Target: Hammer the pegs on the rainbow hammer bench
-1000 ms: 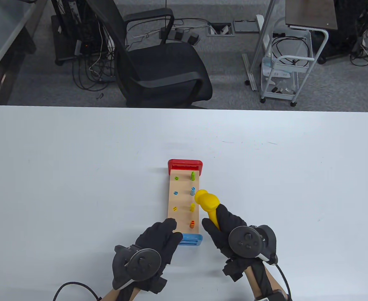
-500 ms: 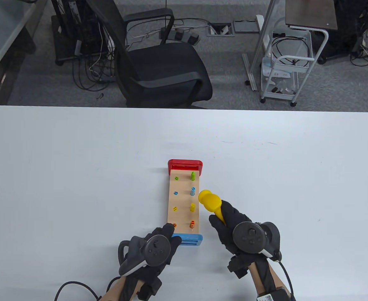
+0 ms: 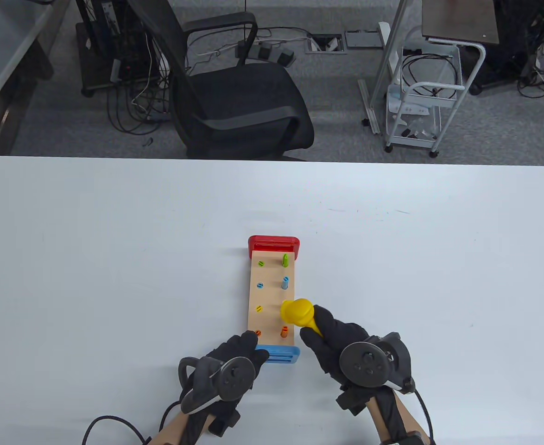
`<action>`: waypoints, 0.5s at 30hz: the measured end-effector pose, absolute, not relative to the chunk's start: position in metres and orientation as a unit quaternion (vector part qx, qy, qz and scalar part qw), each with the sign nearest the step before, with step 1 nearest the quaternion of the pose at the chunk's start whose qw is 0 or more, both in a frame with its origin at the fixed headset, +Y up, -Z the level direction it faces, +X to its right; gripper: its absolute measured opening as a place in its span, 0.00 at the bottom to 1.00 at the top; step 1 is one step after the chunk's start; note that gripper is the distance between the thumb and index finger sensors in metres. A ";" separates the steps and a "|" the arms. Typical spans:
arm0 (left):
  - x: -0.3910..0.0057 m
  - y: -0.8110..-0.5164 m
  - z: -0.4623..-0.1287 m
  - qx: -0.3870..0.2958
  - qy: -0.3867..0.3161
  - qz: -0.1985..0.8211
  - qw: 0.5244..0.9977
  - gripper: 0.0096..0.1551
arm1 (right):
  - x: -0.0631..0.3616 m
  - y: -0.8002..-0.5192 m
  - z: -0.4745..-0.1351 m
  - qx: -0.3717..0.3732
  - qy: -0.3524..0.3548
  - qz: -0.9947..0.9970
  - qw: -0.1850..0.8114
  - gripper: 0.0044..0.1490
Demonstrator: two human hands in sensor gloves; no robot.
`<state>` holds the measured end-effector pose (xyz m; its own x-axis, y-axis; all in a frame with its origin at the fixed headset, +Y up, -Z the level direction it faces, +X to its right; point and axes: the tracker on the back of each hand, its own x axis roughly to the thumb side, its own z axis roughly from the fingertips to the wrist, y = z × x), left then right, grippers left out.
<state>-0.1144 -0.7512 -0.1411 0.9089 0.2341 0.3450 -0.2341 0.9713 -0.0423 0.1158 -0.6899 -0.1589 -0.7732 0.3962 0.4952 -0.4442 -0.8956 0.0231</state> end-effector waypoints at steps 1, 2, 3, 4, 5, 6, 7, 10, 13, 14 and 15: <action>-0.114 -0.751 -0.141 0.002 -0.177 0.117 0.977 0.39 | 0.114 -0.693 -0.159 0.251 -0.040 0.944 0.209 0.39; -0.114 -0.751 -0.141 0.001 -0.176 0.117 0.977 0.39 | 0.111 -0.696 -0.159 0.252 -0.043 0.949 0.184 0.39; -0.114 -0.751 -0.141 0.001 -0.175 0.119 0.977 0.39 | 0.110 -0.695 -0.159 0.255 -0.052 0.950 0.174 0.40; -0.114 -0.751 -0.141 0.001 -0.175 0.120 0.977 0.39 | 0.110 -0.691 -0.158 0.257 -0.063 0.949 0.173 0.39; -0.114 -0.751 -0.141 0.002 -0.175 0.119 0.977 0.39 | 0.110 -0.685 -0.156 0.258 -0.075 0.945 0.185 0.39; -0.114 -0.751 -0.141 0.003 -0.175 0.119 0.977 0.39 | 0.110 -0.682 -0.156 0.258 -0.079 0.943 0.197 0.39; -0.114 -0.751 -0.141 0.003 -0.174 0.119 0.977 0.39 | 0.109 -0.680 -0.155 0.257 -0.078 0.941 0.203 0.39; -0.114 -0.750 -0.141 0.004 -0.174 0.120 0.977 0.39 | 0.102 -0.701 -0.160 0.244 -0.006 0.964 0.106 0.40; -0.114 -0.751 -0.142 0.000 -0.174 0.121 0.977 0.39 | 0.108 -0.679 -0.155 0.252 -0.066 0.950 0.173 0.39; -0.114 -0.751 -0.142 -0.003 -0.175 0.122 0.977 0.38 | 0.109 -0.673 -0.153 0.251 -0.095 0.945 0.185 0.39; -0.114 -0.751 -0.143 -0.008 -0.176 0.124 0.977 0.38 | 0.110 -0.669 -0.151 0.247 -0.129 0.941 0.194 0.39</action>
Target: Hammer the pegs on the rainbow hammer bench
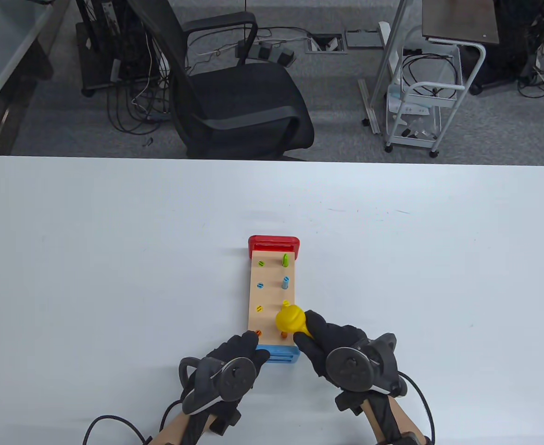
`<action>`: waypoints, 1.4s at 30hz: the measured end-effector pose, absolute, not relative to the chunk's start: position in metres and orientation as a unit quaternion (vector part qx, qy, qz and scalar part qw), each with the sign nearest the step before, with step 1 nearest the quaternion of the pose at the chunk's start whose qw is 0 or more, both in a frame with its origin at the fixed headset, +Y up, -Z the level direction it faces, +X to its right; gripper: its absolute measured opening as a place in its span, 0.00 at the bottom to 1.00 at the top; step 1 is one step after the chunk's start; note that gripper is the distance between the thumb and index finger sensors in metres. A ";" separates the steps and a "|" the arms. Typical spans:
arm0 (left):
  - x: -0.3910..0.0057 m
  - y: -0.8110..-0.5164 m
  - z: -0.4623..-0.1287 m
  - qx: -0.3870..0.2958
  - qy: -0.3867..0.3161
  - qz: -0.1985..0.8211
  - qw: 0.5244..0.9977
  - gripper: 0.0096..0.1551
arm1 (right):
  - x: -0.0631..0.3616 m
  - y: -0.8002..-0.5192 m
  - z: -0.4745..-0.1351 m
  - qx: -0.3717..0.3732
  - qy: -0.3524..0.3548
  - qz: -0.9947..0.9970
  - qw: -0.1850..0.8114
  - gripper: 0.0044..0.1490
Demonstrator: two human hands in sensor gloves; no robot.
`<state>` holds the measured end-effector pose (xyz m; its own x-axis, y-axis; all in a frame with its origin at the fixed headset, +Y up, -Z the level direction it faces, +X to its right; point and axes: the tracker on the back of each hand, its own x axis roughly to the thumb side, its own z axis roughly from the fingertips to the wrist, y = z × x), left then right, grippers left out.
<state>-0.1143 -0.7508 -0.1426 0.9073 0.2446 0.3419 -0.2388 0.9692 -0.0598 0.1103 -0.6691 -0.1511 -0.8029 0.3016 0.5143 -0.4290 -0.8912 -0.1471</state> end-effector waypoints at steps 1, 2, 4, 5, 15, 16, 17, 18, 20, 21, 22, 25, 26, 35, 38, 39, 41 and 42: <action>-0.115 -0.751 -0.143 -0.013 -0.177 0.125 0.976 0.38 | 0.111 -0.670 -0.152 0.245 -0.130 0.941 0.192 0.39; -0.115 -0.750 -0.144 -0.020 -0.179 0.128 0.975 0.38 | 0.110 -0.678 -0.154 0.243 -0.102 0.949 0.174 0.39; -0.116 -0.750 -0.146 -0.031 -0.181 0.135 0.974 0.38 | 0.106 -0.700 -0.162 0.227 -0.020 0.967 0.118 0.40; -0.116 -0.750 -0.146 -0.032 -0.180 0.135 0.974 0.38 | 0.110 -0.695 -0.160 0.243 -0.063 0.953 0.170 0.40; -0.117 -0.749 -0.146 -0.044 -0.185 0.133 0.973 0.38 | 0.106 -0.685 -0.159 0.242 -0.057 0.954 0.168 0.39; -0.117 -0.749 -0.146 -0.045 -0.185 0.133 0.973 0.39 | 0.108 -0.677 -0.154 0.251 -0.078 0.951 0.165 0.39; -0.117 -0.749 -0.147 -0.045 -0.186 0.134 0.972 0.39 | 0.109 -0.673 -0.151 0.247 -0.130 0.943 0.183 0.39; -0.117 -0.749 -0.147 -0.046 -0.186 0.135 0.972 0.39 | 0.109 -0.673 -0.151 0.246 -0.138 0.939 0.197 0.39; -0.117 -0.749 -0.147 -0.047 -0.187 0.136 0.972 0.39 | 0.104 -0.687 -0.155 0.245 -0.066 0.953 0.168 0.39; -0.117 -0.749 -0.147 -0.049 -0.187 0.137 0.972 0.39 | 0.101 -0.696 -0.159 0.229 -0.008 0.968 0.105 0.40; -0.117 -0.749 -0.147 -0.050 -0.187 0.137 0.972 0.38 | 0.103 -0.693 -0.157 0.252 -0.053 0.956 0.139 0.40; -0.117 -0.749 -0.147 -0.050 -0.187 0.136 0.972 0.38 | 0.104 -0.674 -0.151 0.257 -0.092 0.949 0.158 0.39; -0.117 -0.749 -0.147 -0.050 -0.187 0.136 0.972 0.39 | 0.106 -0.673 -0.149 0.251 -0.135 0.940 0.188 0.39; -0.117 -0.749 -0.147 -0.052 -0.188 0.137 0.971 0.39 | 0.104 -0.674 -0.149 0.244 -0.144 0.943 0.173 0.39; -0.117 -0.749 -0.147 -0.052 -0.188 0.137 0.971 0.39 | 0.097 -0.702 -0.158 0.232 -0.034 0.966 0.110 0.39; -0.117 -0.749 -0.148 -0.053 -0.187 0.138 0.971 0.39 | 0.100 -0.701 -0.158 0.215 -0.015 0.973 0.082 0.40; -0.117 -0.748 -0.147 -0.052 -0.188 0.136 0.971 0.39 | 0.099 -0.688 -0.159 0.247 -0.082 0.956 0.135 0.39; -0.117 -0.748 -0.148 -0.053 -0.188 0.136 0.971 0.39 | 0.102 -0.683 -0.155 0.253 -0.082 0.955 0.134 0.39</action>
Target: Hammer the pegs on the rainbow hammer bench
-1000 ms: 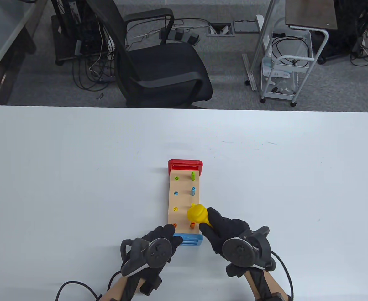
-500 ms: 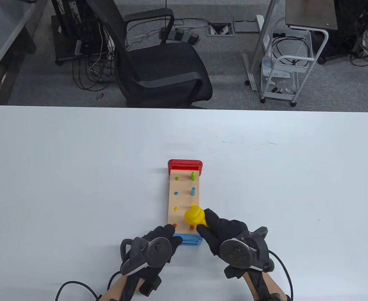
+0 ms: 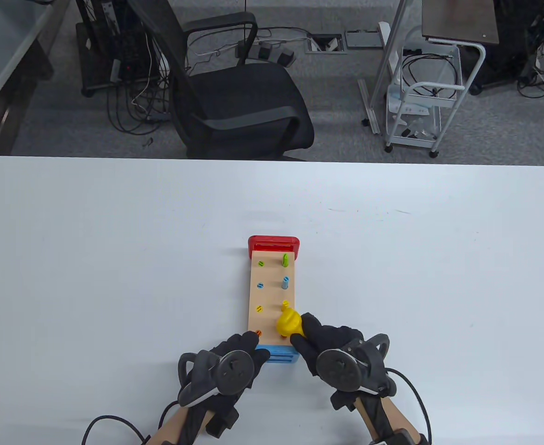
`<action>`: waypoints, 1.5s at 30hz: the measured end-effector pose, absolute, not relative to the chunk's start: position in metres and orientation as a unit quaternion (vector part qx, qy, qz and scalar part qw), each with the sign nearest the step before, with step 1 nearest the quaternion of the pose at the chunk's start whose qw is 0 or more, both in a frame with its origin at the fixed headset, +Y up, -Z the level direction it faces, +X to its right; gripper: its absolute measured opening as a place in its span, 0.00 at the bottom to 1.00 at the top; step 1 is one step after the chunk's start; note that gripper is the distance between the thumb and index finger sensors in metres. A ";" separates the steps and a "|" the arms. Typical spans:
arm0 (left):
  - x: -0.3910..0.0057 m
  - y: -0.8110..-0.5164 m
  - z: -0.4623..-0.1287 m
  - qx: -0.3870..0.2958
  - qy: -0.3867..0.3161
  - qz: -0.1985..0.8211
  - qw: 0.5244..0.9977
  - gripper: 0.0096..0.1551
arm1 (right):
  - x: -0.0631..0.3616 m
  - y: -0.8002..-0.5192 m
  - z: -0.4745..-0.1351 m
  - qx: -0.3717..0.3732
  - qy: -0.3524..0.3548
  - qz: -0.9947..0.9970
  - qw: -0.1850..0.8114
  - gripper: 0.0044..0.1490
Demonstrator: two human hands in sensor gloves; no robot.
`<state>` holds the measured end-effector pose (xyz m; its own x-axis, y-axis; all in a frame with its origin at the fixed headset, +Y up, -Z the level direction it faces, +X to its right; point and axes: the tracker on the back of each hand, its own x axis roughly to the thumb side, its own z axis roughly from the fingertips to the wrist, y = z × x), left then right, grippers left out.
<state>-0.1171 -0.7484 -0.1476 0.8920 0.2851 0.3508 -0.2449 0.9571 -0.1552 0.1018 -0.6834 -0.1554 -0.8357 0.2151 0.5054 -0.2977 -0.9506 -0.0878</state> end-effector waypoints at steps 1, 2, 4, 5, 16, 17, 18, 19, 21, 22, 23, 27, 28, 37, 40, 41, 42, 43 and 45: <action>-0.117 -0.748 -0.148 -0.054 -0.188 0.138 0.971 0.39 | 0.103 -0.681 -0.153 0.251 -0.114 0.949 0.152 0.39; -0.117 -0.749 -0.148 -0.055 -0.189 0.138 0.971 0.39 | 0.104 -0.682 -0.152 0.250 -0.151 0.940 0.176 0.39; -0.117 -0.748 -0.148 -0.058 -0.190 0.137 0.970 0.39 | 0.098 -0.697 -0.156 0.250 -0.094 0.954 0.134 0.39; -0.117 -0.748 -0.149 -0.060 -0.190 0.138 0.970 0.39 | 0.098 -0.706 -0.159 0.222 -0.027 0.972 0.067 0.39; -0.118 -0.749 -0.149 -0.062 -0.191 0.138 0.970 0.39 | 0.091 -0.696 -0.156 0.281 -0.107 0.947 0.116 0.39; -0.118 -0.749 -0.149 -0.064 -0.192 0.140 0.969 0.39 | 0.094 -0.688 -0.151 0.275 -0.096 0.951 0.109 0.39; -0.118 -0.749 -0.149 -0.065 -0.192 0.141 0.969 0.39 | 0.095 -0.685 -0.149 0.271 -0.129 0.946 0.122 0.39; -0.119 -0.749 -0.149 -0.065 -0.193 0.142 0.969 0.39 | 0.095 -0.684 -0.147 0.269 -0.167 0.939 0.137 0.39; -0.119 -0.749 -0.150 -0.066 -0.195 0.146 0.968 0.39 | 0.091 -0.697 -0.152 0.264 -0.109 0.955 0.084 0.39; -0.120 -0.749 -0.150 -0.068 -0.197 0.151 0.966 0.39 | 0.087 -0.709 -0.155 0.250 -0.047 0.967 0.032 0.39; -0.121 -0.749 -0.150 -0.073 -0.199 0.157 0.965 0.39 | 0.093 -0.703 -0.152 0.249 -0.065 0.964 0.063 0.39; -0.122 -0.749 -0.152 -0.077 -0.202 0.166 0.962 0.39 | 0.094 -0.684 -0.145 0.269 -0.160 0.945 0.095 0.38; -0.123 -0.749 -0.152 -0.078 -0.202 0.167 0.962 0.39 | 0.095 -0.683 -0.144 0.272 -0.185 0.939 0.099 0.38; -0.123 -0.749 -0.152 -0.083 -0.203 0.167 0.961 0.38 | 0.097 -0.688 -0.147 0.254 -0.178 0.944 0.108 0.38; -0.123 -0.749 -0.152 -0.085 -0.201 0.166 0.962 0.39 | 0.100 -0.706 -0.148 0.210 -0.038 0.977 0.026 0.39; -0.123 -0.749 -0.152 -0.084 -0.202 0.166 0.961 0.39 | 0.099 -0.700 -0.151 0.257 -0.118 0.954 0.094 0.38; -0.123 -0.749 -0.152 -0.084 -0.203 0.165 0.962 0.39 | 0.098 -0.696 -0.152 0.262 -0.125 0.953 0.087 0.38; -0.123 -0.749 -0.152 -0.085 -0.203 0.165 0.962 0.38 | 0.101 -0.688 -0.148 0.255 -0.137 0.953 0.087 0.38; -0.124 -0.749 -0.152 -0.086 -0.203 0.167 0.961 0.39 | 0.103 -0.686 -0.146 0.257 -0.199 0.939 0.116 0.38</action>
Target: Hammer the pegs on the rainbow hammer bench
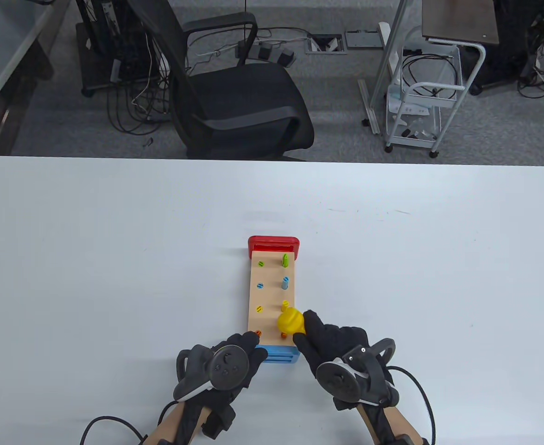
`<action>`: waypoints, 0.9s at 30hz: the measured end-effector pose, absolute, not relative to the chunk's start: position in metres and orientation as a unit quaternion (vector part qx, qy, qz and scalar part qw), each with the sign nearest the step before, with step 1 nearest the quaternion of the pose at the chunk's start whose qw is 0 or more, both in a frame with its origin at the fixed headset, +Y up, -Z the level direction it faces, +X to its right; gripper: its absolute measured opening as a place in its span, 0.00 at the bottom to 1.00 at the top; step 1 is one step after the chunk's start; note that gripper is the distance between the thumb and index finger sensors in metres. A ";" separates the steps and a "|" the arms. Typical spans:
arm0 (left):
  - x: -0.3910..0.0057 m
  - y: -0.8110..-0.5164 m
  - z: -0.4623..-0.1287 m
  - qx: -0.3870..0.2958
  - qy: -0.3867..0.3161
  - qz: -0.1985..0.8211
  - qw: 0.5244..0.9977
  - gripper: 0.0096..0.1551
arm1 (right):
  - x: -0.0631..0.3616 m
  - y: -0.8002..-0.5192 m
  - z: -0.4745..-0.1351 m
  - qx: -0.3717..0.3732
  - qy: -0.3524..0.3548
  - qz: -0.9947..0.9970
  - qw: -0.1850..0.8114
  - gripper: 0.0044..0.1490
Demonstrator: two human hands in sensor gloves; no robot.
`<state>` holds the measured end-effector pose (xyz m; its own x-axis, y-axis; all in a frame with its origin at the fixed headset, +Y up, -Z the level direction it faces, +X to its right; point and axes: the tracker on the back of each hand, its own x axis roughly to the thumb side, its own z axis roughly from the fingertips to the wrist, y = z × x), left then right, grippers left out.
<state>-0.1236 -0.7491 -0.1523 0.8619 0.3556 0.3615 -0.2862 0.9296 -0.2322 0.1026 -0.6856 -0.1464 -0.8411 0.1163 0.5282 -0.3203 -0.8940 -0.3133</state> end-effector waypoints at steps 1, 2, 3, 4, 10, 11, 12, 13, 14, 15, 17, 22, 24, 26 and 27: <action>-0.124 -0.749 -0.152 -0.085 -0.203 0.167 0.961 0.39 | 0.101 -0.691 -0.148 0.260 -0.177 0.942 0.117 0.38; -0.124 -0.749 -0.152 -0.084 -0.203 0.166 0.961 0.39 | 0.097 -0.702 -0.152 0.255 -0.118 0.956 0.088 0.38; -0.123 -0.749 -0.152 -0.085 -0.203 0.167 0.961 0.39 | 0.095 -0.712 -0.155 0.238 -0.051 0.969 0.039 0.39; -0.123 -0.749 -0.152 -0.087 -0.202 0.167 0.961 0.39 | 0.102 -0.709 -0.147 0.220 -0.059 0.973 0.031 0.39; -0.124 -0.749 -0.153 -0.086 -0.203 0.167 0.961 0.39 | 0.094 -0.697 -0.149 0.278 -0.164 0.942 0.096 0.38; -0.124 -0.749 -0.153 -0.086 -0.203 0.166 0.961 0.39 | 0.087 -0.711 -0.154 0.260 -0.078 0.962 0.027 0.38; -0.123 -0.749 -0.153 -0.087 -0.203 0.166 0.961 0.39 | 0.094 -0.709 -0.149 0.221 -0.059 0.974 0.000 0.39; -0.123 -0.749 -0.152 -0.086 -0.203 0.166 0.961 0.39 | 0.091 -0.702 -0.151 0.270 -0.120 0.953 0.071 0.38; -0.123 -0.749 -0.152 -0.086 -0.203 0.165 0.961 0.39 | 0.088 -0.698 -0.154 0.285 -0.118 0.949 0.071 0.38; -0.124 -0.749 -0.152 -0.087 -0.204 0.164 0.961 0.39 | 0.092 -0.691 -0.149 0.272 -0.122 0.952 0.065 0.38; -0.124 -0.749 -0.152 -0.087 -0.204 0.166 0.961 0.39 | 0.093 -0.690 -0.147 0.265 -0.193 0.941 0.088 0.38; -0.123 -0.749 -0.152 -0.086 -0.203 0.163 0.962 0.39 | 0.092 -0.703 -0.156 0.283 -0.119 0.949 0.078 0.38; -0.123 -0.749 -0.152 -0.087 -0.203 0.164 0.961 0.39 | 0.097 -0.692 -0.150 0.263 -0.151 0.950 0.074 0.38; -0.123 -0.749 -0.152 -0.087 -0.204 0.165 0.961 0.39 | 0.096 -0.693 -0.151 0.272 -0.190 0.939 0.094 0.38; -0.123 -0.749 -0.152 -0.087 -0.204 0.164 0.961 0.39 | 0.093 -0.701 -0.154 0.269 -0.129 0.952 0.064 0.38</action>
